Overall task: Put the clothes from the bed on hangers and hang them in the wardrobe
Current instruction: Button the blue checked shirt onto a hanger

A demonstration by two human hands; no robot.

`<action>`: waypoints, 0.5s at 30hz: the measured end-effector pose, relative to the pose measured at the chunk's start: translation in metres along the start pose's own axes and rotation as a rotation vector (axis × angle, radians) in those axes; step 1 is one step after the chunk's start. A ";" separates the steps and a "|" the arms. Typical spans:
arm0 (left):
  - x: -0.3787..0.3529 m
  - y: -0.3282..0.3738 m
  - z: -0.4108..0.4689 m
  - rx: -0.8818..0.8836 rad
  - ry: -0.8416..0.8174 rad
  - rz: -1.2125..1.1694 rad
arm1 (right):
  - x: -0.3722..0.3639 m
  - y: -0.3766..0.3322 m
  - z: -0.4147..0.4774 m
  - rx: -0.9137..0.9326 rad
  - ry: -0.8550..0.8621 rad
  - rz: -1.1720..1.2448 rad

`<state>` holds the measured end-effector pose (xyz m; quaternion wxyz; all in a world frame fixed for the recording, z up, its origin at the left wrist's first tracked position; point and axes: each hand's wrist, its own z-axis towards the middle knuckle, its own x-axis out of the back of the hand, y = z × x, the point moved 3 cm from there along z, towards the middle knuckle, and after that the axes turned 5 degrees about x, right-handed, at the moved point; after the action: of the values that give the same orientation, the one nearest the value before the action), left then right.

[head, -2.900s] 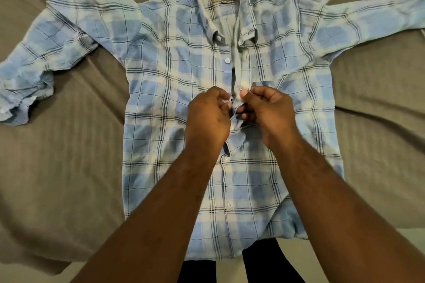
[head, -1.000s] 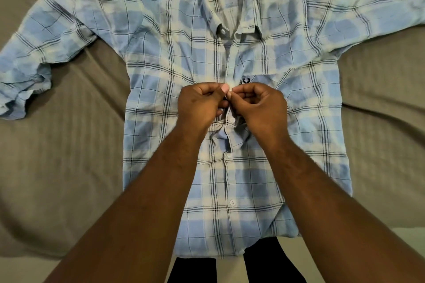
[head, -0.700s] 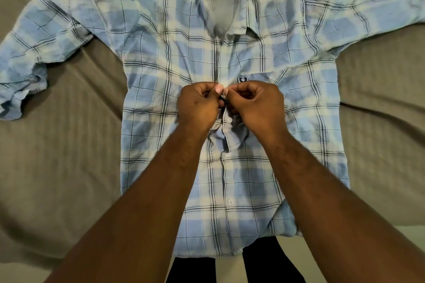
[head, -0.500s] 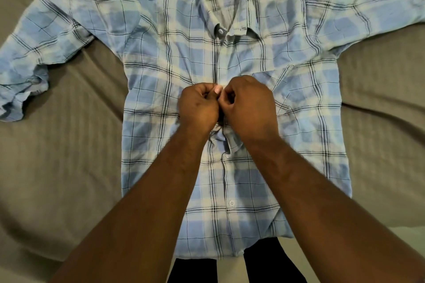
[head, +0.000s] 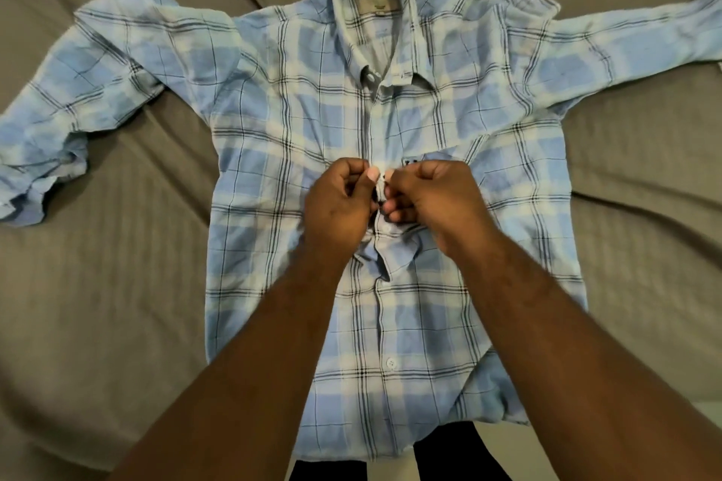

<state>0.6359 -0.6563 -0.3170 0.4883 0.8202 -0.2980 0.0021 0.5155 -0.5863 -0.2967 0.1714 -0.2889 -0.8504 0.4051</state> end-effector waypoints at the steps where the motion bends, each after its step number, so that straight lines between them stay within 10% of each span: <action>1: -0.002 0.001 -0.001 -0.016 0.026 0.071 | 0.002 0.001 -0.002 0.022 0.021 -0.038; 10: -0.038 0.044 -0.039 -0.511 0.423 0.543 | 0.086 0.004 -0.032 0.247 0.256 -0.038; 15: -0.128 0.075 -0.049 -0.556 0.048 0.624 | 0.197 -0.007 -0.039 0.338 0.422 -0.173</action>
<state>0.5083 -0.5808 -0.2690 0.6738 0.5275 -0.5099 0.0886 0.3813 -0.4430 -0.2563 0.4244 -0.2607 -0.7377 0.4557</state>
